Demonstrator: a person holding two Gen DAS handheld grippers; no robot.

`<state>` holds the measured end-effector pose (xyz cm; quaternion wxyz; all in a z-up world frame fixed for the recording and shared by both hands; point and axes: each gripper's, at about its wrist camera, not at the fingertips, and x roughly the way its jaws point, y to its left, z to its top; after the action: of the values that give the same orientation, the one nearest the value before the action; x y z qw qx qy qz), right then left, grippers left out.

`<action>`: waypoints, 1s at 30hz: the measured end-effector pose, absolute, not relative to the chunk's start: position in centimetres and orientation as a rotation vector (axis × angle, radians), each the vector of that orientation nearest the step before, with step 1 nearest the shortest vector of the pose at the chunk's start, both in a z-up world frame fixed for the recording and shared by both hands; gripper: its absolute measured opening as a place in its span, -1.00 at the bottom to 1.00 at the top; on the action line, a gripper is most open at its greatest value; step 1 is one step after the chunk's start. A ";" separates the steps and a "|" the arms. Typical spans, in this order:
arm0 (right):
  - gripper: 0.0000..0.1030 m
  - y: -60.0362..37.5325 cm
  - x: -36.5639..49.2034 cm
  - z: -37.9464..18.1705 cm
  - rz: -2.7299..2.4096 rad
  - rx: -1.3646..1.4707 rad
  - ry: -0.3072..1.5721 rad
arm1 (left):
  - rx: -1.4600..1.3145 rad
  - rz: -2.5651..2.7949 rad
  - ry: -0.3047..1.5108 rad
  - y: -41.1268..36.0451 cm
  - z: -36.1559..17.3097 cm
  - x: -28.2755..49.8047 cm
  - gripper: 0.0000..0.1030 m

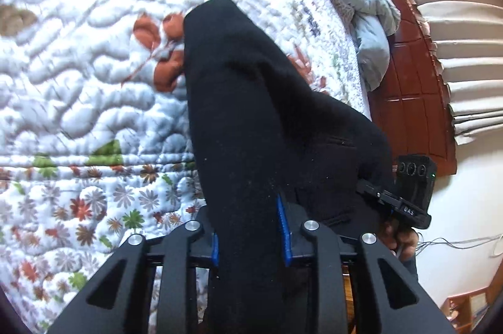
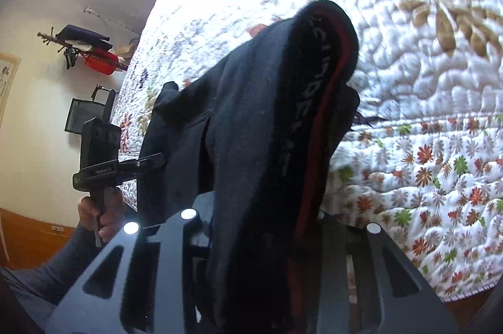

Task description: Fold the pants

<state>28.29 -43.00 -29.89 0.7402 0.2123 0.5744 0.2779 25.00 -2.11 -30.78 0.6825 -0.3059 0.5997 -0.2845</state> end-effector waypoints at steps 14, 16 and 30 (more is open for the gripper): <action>-0.41 -30.0 34.9 -23.0 0.731 0.395 1.154 | -0.664 -0.518 1.142 9.7 -22.1 28.0 -0.48; -0.41 -27.2 36.8 -22.6 0.748 0.379 1.155 | -0.660 -0.489 1.132 11.7 -21.8 29.3 -0.48; -0.41 -12.8 49.9 -26.3 0.758 0.385 1.236 | -0.684 -0.331 1.201 23.3 -26.3 42.3 -0.48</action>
<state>49.92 -12.80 -26.32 0.7317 0.1749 0.5616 0.3444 42.32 23.33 -26.31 0.7580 -0.3137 0.5514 -0.1518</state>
